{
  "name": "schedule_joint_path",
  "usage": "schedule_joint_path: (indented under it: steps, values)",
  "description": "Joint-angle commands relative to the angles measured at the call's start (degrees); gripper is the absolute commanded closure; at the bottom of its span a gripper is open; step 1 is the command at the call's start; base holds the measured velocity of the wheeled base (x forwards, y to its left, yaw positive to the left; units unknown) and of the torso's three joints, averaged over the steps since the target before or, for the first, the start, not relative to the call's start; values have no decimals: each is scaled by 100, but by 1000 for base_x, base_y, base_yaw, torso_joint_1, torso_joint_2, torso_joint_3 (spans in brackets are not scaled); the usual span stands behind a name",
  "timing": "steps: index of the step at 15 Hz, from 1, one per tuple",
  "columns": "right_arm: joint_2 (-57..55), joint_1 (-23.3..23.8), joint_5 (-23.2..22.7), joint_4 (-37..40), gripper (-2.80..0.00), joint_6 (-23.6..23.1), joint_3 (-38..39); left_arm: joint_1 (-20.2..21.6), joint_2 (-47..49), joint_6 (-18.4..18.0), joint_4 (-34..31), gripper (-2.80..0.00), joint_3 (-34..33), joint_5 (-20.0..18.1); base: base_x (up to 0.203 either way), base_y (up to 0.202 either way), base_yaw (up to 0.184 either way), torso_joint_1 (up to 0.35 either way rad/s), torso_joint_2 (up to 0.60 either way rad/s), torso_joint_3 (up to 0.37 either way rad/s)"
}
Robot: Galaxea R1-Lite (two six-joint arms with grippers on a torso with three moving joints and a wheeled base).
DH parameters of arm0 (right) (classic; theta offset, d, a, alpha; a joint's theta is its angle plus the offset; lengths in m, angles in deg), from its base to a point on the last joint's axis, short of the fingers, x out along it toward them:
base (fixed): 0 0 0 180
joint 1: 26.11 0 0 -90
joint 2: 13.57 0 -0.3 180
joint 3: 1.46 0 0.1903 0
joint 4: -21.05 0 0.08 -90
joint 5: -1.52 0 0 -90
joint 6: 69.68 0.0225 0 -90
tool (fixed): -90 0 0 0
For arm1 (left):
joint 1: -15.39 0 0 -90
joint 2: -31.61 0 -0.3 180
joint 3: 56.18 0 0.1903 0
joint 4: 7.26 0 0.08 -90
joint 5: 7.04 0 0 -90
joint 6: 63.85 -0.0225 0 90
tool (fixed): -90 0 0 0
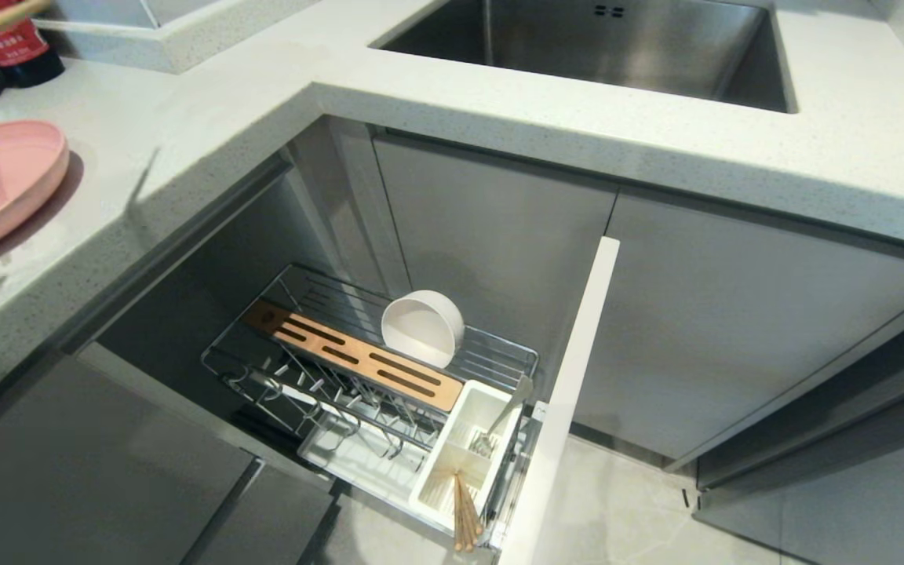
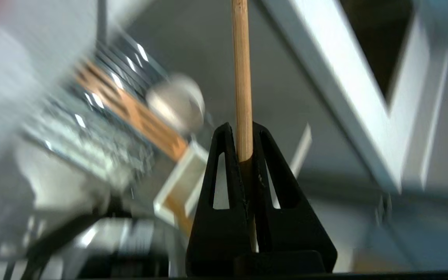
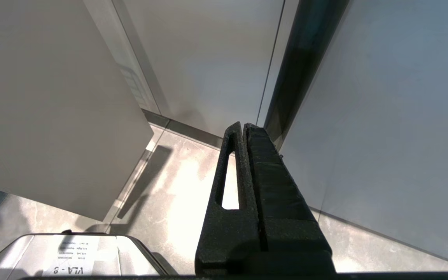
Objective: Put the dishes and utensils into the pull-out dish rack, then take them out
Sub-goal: Pick up the chopsticks and place it in the cupboard
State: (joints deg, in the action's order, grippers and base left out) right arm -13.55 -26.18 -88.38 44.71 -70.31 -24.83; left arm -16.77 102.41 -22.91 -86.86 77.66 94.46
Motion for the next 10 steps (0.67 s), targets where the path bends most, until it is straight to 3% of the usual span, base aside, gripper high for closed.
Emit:
schedule_joint_path:
  steps: [1, 3, 10]
  values:
    - [-2, -1, -1, -3, 0, 1, 0, -276, 35, -87, -428, 0, -8, -717, 0, 0, 0, 0, 0, 0]
    - [-2, -1, -1, 6, 0, -7, 0, -393, 179, -375, -949, 0, -12, -1286, 0, 0, 0, 0, 0, 0]
    - [-2, -1, -1, 4, 0, -7, 0, -672, 987, -1417, -2872, 0, -167, -1457, 0, 0, 0, 0, 0, 0]
